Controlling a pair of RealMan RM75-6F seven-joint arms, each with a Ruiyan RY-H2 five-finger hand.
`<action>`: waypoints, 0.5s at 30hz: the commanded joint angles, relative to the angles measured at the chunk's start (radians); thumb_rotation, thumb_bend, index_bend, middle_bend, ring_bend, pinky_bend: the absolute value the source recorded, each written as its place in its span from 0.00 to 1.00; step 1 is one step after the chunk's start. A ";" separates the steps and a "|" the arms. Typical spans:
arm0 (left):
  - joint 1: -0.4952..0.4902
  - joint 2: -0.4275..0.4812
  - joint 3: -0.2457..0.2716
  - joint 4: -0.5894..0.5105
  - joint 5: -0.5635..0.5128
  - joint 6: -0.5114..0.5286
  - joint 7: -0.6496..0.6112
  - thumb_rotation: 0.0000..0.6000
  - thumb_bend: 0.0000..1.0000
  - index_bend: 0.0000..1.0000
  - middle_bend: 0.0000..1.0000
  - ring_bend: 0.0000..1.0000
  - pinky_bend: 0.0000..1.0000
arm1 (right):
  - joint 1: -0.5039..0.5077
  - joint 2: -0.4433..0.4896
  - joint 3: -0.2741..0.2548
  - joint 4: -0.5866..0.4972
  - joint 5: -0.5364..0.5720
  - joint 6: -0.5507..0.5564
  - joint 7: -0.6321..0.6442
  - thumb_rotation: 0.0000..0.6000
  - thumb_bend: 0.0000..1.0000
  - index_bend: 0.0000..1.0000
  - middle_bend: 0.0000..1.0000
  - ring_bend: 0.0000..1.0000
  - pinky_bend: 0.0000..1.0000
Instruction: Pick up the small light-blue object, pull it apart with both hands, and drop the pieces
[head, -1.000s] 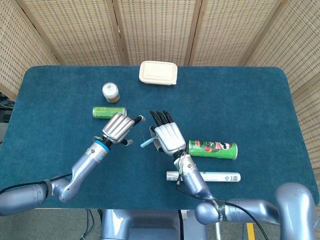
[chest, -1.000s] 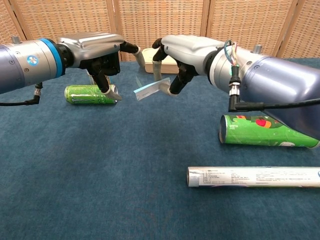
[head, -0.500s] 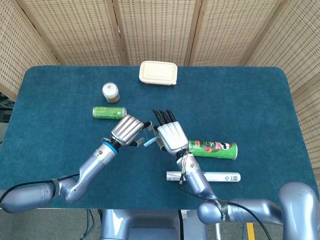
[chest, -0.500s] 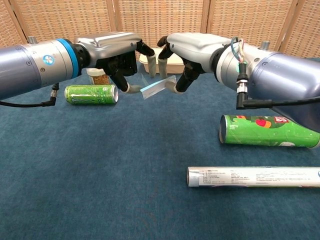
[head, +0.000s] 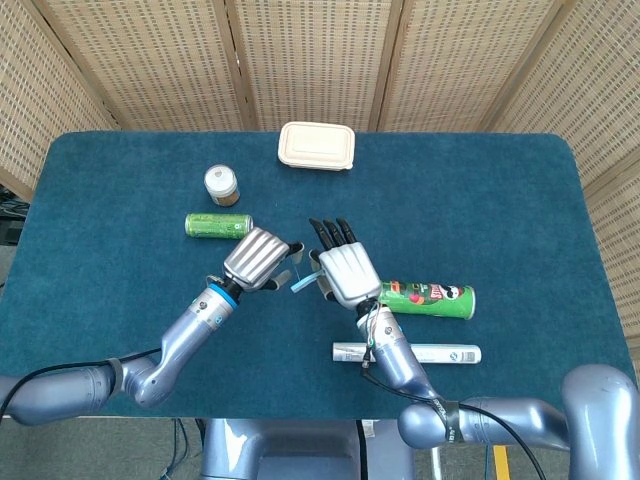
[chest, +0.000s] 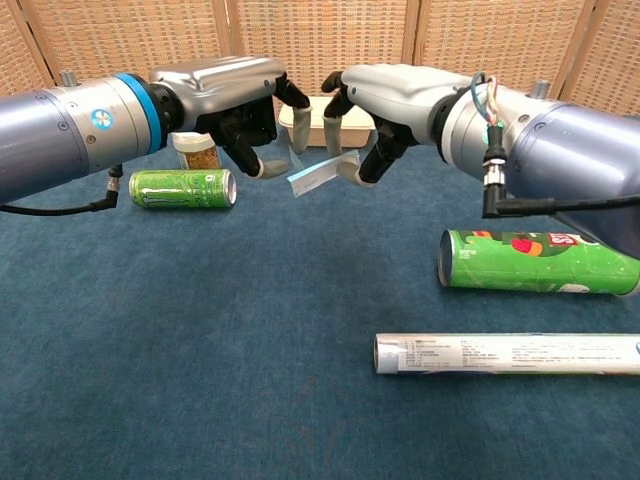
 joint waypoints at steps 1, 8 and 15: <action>-0.002 -0.002 0.004 0.006 -0.003 0.003 0.002 1.00 0.36 0.49 0.98 0.85 0.87 | 0.000 0.001 0.001 0.000 0.001 0.001 0.002 1.00 0.67 0.68 0.04 0.00 0.00; -0.005 -0.011 0.009 0.025 -0.008 0.007 -0.010 1.00 0.36 0.50 0.98 0.84 0.87 | 0.000 0.004 -0.002 -0.003 -0.001 0.001 0.004 1.00 0.67 0.68 0.04 0.00 0.00; -0.009 -0.016 0.015 0.031 -0.013 0.010 -0.017 1.00 0.38 0.58 0.98 0.84 0.87 | 0.000 0.006 -0.003 -0.003 0.000 0.001 0.009 1.00 0.67 0.68 0.04 0.00 0.00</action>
